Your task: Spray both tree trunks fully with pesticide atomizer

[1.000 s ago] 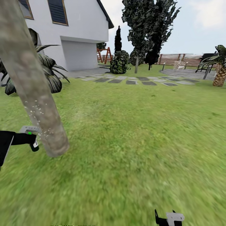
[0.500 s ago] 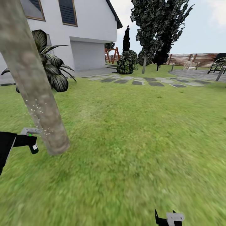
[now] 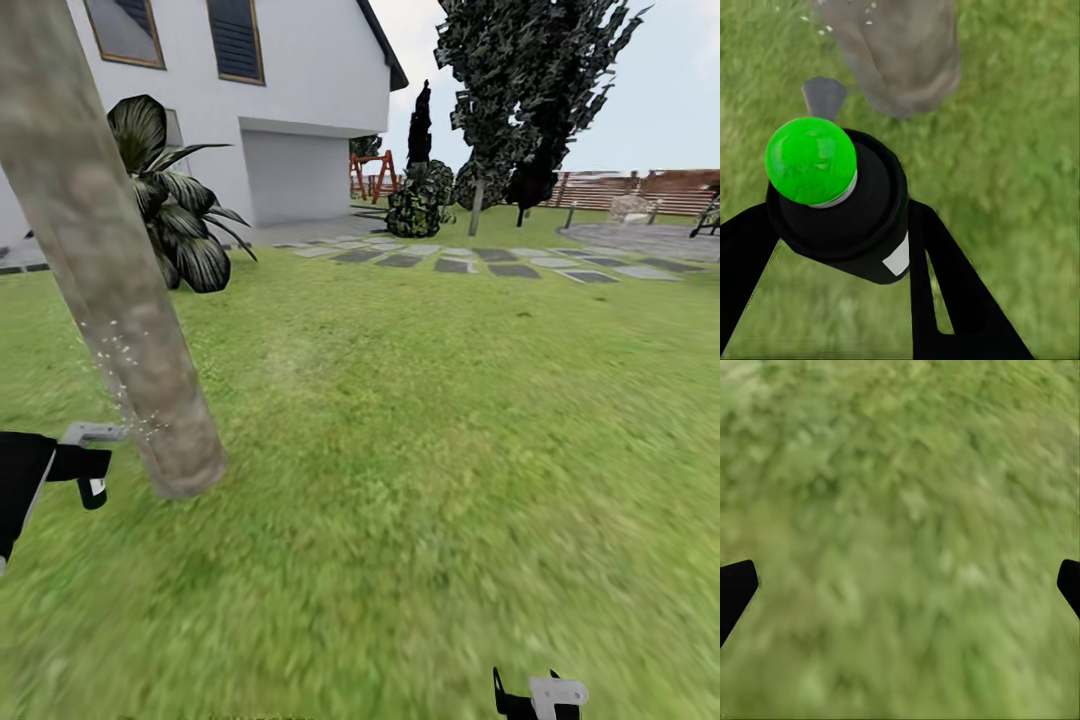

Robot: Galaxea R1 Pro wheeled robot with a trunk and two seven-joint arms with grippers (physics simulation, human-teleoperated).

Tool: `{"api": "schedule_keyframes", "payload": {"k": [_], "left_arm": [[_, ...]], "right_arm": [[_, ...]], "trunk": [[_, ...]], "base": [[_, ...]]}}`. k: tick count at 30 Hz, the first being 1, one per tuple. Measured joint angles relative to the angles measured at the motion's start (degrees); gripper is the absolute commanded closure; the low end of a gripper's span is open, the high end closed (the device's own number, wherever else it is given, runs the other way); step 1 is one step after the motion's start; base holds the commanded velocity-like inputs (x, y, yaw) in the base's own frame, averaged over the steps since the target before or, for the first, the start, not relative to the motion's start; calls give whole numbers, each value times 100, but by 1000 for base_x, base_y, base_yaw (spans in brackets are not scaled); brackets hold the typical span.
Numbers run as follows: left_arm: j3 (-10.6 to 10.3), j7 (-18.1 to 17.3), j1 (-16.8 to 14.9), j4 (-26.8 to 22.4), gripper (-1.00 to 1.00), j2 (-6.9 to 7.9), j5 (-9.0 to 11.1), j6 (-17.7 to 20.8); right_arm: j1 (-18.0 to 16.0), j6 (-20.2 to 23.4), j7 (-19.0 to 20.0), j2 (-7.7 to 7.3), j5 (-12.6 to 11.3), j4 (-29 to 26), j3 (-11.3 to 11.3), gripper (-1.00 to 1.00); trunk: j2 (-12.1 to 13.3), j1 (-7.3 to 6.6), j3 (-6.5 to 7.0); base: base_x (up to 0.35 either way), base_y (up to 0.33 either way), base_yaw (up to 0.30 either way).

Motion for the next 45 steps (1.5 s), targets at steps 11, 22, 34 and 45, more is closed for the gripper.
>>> {"api": "schedule_keyframes", "payload": {"k": [11,22,34,45], "left_arm": [[-16,24,0,8,100,-9,-8,-26],[-11,588,1,8,100,-293,54,-16],[207,949,0,-24,100,-486,26,-13],[222,952,0,-66,100,-510,37,-10]], "right_arm": [[0,0,0,0,-1,0,0,-100],[0,0,0,0,6,0,5,-100],[0,0,0,0,7,0,6,-100],[0,0,0,0,7,0,6,-100]], "trunk": [[0,0,0],[0,0,0],[0,0,0],[0,0,0]], "base": [[134,-125,67],[222,-196,63],[63,-44,161],[201,-121,78]]}}
